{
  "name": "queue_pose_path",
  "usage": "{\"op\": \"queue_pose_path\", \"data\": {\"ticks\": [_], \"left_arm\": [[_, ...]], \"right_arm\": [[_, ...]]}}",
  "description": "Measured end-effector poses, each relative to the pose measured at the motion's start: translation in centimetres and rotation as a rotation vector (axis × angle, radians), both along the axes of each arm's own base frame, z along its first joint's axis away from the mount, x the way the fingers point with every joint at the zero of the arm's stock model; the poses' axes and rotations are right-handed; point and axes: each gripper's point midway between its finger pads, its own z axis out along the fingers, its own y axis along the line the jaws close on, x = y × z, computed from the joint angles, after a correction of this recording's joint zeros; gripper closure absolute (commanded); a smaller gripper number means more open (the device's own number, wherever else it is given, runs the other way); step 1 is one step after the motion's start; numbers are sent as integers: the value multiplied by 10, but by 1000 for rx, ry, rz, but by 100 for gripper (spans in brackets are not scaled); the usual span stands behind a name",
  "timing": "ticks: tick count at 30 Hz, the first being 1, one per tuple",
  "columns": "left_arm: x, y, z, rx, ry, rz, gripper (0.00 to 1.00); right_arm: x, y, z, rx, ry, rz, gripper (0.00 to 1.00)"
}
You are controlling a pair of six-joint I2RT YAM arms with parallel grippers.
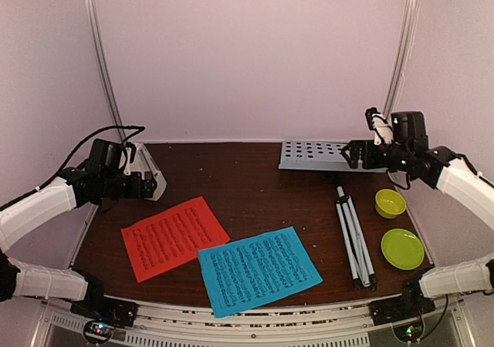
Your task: Set up the instrument practice props
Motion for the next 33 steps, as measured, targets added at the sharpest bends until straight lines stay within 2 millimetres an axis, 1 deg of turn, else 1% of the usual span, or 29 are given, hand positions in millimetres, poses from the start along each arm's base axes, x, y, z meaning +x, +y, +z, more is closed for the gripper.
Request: {"op": "queue_pose_path", "data": {"ticks": [2, 4, 5, 6, 9, 10, 11, 14, 17, 20, 25, 28, 30, 33], "left_arm": [[4, -14, -6, -33, 1, -43, 2], [6, -28, -9, -71, -4, -82, 2], [8, -33, -9, -86, -7, -97, 2], [9, -40, -10, -111, -12, -120, 2], [9, -58, -9, -185, -29, -180, 2], [8, -64, -8, -211, -37, -201, 2], [7, -71, -8, -241, -46, -223, 2], [1, -87, -9, -325, -68, -288, 2], [-10, -102, -12, -392, -70, -350, 2], [-22, -117, -14, -444, -67, -415, 2], [-36, -143, -4, -518, -88, -530, 2], [-42, -157, 3, -550, -102, -584, 2], [-45, -163, 4, -562, -100, -607, 2], [-48, -171, 2, -576, -90, -631, 2]], "right_arm": [[25, 11, 8, -49, 7, 50, 0], [48, 24, 12, -93, 24, 111, 0], [60, 31, 11, -112, 30, 141, 0], [66, 35, 9, -125, 39, 163, 0], [91, 49, -7, -177, 80, 238, 0], [101, 54, -18, -206, 110, 272, 0], [103, 55, -21, -207, 116, 276, 0], [119, 61, -46, -255, 176, 322, 0], [127, 63, -72, -299, 242, 356, 0], [134, 63, -92, -333, 299, 383, 0], [149, 60, -117, -378, 362, 414, 0], [150, 53, -135, -404, 412, 423, 1], [149, 47, -144, -425, 443, 424, 3], [145, 38, -156, -448, 484, 427, 10]]}}
